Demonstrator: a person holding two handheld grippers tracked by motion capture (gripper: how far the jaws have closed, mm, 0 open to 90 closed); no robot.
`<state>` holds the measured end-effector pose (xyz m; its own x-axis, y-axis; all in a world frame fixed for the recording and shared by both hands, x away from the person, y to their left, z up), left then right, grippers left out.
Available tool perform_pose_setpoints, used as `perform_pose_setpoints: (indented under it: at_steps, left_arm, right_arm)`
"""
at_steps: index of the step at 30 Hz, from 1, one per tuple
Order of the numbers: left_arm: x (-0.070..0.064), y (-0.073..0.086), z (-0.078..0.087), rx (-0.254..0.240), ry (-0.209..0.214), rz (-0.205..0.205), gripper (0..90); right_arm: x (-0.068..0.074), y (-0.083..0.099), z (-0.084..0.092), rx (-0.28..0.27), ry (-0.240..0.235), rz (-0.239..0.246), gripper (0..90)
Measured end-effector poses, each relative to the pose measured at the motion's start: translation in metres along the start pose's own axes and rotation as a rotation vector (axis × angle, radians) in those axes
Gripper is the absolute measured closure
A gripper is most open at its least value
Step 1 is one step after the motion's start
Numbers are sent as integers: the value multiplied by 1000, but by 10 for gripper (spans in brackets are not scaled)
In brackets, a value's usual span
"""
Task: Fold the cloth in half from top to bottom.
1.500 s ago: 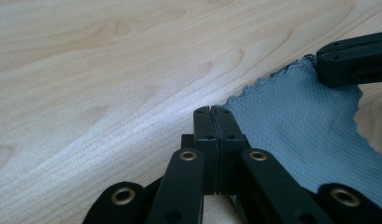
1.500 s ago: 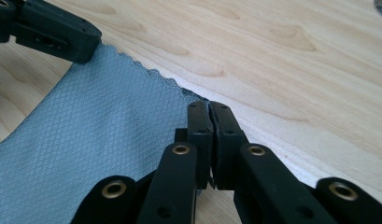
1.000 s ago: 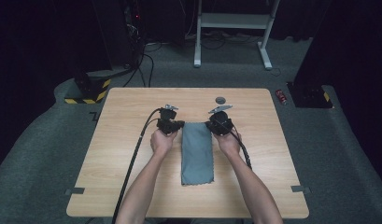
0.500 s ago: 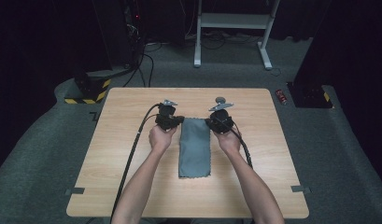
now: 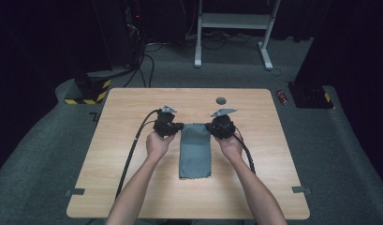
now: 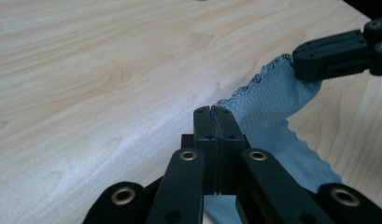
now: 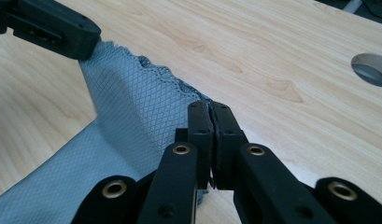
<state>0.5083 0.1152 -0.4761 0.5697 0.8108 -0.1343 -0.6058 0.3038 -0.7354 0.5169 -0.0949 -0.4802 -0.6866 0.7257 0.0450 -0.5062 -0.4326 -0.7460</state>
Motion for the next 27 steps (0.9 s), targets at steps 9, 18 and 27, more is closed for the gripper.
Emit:
perform_pose_setpoints:
  at_steps: [9,18,27]
  left_arm:
    - [-2,8,4,-1,18,8,899]
    - [-6,13,8,0,30,-3,899]
    - [-8,19,13,9,33,-29,899]
  right_arm:
    - [7,6,3,-2,-21,15,881]
    - [8,12,4,-1,-39,11,881]
    - [12,13,7,5,-53,35,881]
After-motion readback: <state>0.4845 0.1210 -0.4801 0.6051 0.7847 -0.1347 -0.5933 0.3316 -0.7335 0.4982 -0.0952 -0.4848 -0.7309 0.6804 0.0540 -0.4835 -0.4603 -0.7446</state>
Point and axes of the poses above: each handheld gripper's, and its own axes: z roughly backward along the jaws, y roughly out of its underside, x roughly to its left, the point moved 3 cm from there along -z, roughly forward along the jaws, and after that the axes turned 2 degrees about -y, right-handed, at the moved point
